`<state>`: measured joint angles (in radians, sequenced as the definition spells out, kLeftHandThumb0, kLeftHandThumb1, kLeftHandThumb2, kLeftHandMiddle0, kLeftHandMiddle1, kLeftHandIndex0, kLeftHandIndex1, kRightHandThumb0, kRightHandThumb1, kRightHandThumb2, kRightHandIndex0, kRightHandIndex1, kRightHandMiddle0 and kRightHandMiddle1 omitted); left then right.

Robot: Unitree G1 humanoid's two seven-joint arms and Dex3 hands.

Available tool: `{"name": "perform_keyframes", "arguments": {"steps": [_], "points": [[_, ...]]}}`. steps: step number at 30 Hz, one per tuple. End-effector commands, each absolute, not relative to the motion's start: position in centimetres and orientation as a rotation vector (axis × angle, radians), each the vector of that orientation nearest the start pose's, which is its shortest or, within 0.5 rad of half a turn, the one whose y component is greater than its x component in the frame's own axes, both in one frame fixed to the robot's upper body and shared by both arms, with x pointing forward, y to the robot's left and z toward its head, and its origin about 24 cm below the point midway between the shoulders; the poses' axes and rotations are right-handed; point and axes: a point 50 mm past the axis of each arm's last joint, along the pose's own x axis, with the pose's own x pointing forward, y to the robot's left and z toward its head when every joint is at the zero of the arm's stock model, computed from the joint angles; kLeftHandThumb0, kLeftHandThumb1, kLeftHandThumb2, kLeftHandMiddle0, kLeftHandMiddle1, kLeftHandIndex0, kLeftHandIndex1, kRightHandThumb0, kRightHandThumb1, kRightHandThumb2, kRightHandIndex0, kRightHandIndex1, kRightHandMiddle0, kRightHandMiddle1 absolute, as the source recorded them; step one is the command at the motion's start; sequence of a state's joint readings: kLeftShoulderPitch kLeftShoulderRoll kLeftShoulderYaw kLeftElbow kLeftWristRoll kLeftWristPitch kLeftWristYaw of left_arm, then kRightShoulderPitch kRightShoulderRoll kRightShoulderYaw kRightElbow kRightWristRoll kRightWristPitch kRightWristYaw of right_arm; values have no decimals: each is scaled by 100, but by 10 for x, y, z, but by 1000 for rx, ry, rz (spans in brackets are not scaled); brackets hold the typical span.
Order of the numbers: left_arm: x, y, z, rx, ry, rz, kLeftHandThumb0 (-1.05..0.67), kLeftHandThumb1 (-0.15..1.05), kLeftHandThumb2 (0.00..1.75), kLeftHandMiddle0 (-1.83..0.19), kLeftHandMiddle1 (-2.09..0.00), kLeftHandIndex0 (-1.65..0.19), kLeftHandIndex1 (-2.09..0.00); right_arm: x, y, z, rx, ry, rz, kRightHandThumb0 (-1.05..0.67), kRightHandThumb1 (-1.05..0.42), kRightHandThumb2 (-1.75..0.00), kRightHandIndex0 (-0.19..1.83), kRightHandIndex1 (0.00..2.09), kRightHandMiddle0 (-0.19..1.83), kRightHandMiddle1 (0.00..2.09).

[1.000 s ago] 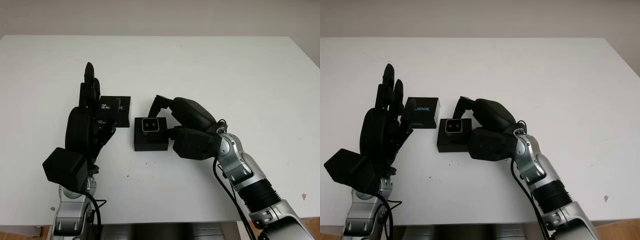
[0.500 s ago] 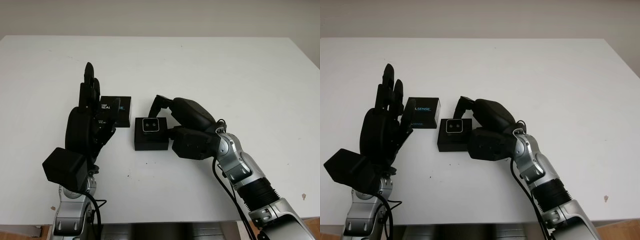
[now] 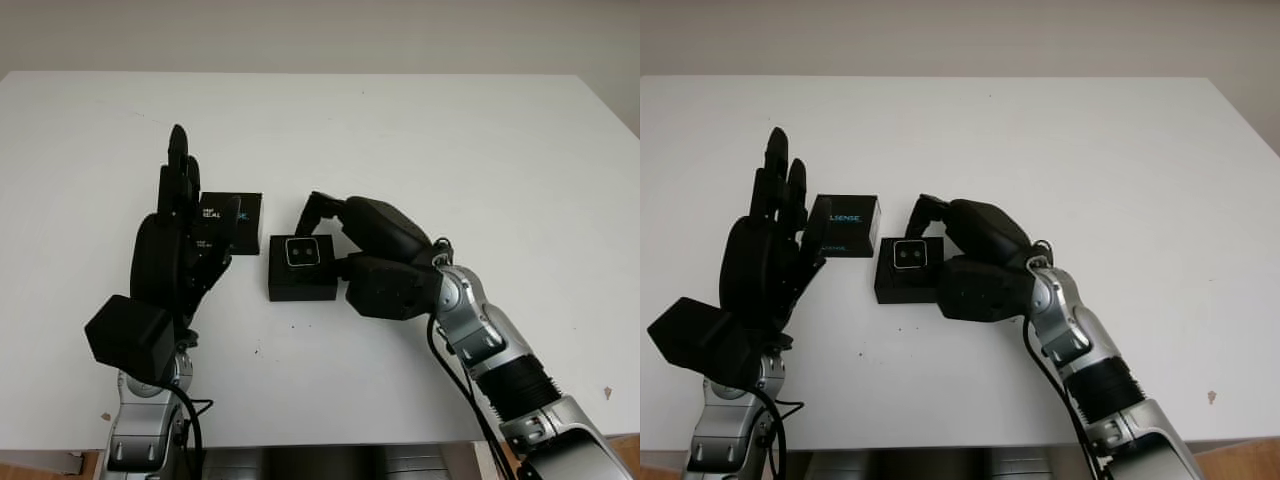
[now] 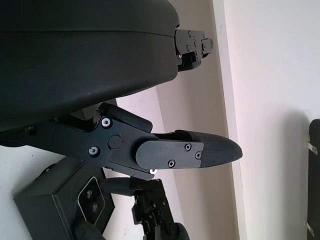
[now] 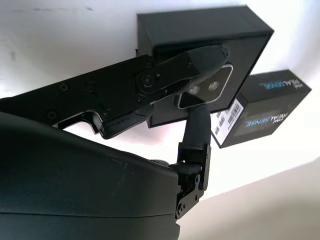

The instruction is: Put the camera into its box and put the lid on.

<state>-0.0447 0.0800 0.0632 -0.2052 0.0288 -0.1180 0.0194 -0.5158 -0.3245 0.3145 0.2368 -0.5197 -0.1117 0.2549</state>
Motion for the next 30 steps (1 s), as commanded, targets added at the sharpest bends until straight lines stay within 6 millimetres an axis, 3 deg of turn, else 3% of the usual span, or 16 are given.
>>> {"name": "perform_keyframes", "arguments": {"steps": [1, 7, 17, 26, 30], "points": [[253, 173, 116, 108, -386, 59, -70, 105, 38, 9, -5, 10, -5, 323, -104, 112, -996, -285, 560, -76, -93, -5, 2, 2, 19, 40], [254, 173, 116, 116, -387, 59, -70, 105, 38, 9, -5, 10, -5, 317, -106, 118, -1008, -316, 583, -78, -94, -6, -8, 0, 16, 23], [254, 173, 116, 120, -388, 62, -69, 105, 39, 8, -6, 9, -5, 313, -109, 124, -992, -354, 569, -80, -95, -6, -11, 2, 15, 17], [254, 177, 118, 135, -395, 59, -70, 105, 38, 8, -6, 9, -5, 327, -118, 162, -778, -481, 365, -73, -93, -5, 2, 9, 10, 11], [254, 197, 137, 205, -436, 111, -71, 105, 31, -7, -11, -2, -11, 332, -130, 179, -636, -476, 306, -74, -93, -5, 6, 11, 14, 14]]}}
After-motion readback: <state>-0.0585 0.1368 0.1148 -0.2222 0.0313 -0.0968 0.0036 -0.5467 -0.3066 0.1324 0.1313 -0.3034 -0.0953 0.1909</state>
